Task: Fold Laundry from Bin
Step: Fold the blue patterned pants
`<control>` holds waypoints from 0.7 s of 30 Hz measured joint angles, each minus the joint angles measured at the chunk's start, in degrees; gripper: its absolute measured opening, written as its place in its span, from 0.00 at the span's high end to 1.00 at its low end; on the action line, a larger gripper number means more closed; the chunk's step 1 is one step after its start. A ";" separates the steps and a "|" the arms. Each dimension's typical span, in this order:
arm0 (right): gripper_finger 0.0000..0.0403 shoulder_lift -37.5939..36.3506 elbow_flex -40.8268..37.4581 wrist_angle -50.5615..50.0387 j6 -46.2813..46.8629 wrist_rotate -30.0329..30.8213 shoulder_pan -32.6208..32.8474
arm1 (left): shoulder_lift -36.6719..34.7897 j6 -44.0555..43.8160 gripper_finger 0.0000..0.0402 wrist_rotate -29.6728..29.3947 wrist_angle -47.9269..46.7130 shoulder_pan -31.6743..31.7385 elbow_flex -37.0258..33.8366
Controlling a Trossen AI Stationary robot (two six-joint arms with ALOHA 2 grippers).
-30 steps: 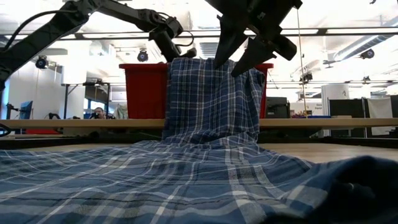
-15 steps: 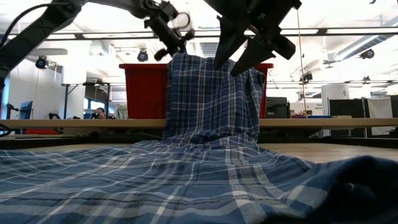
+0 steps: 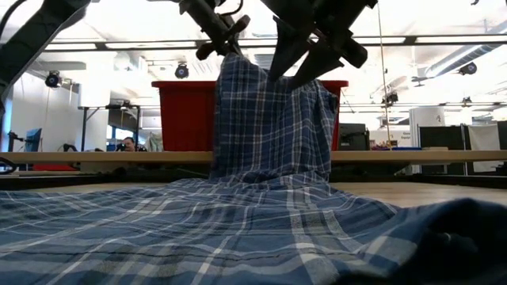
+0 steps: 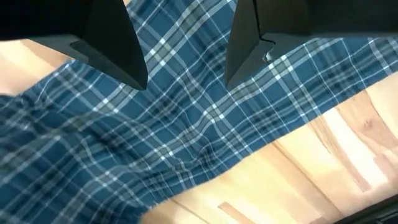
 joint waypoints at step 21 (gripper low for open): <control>0.43 -9.55 9.34 -13.35 1.48 0.03 -1.22 | -4.93 10.13 1.00 -1.91 -5.15 -9.72 -4.36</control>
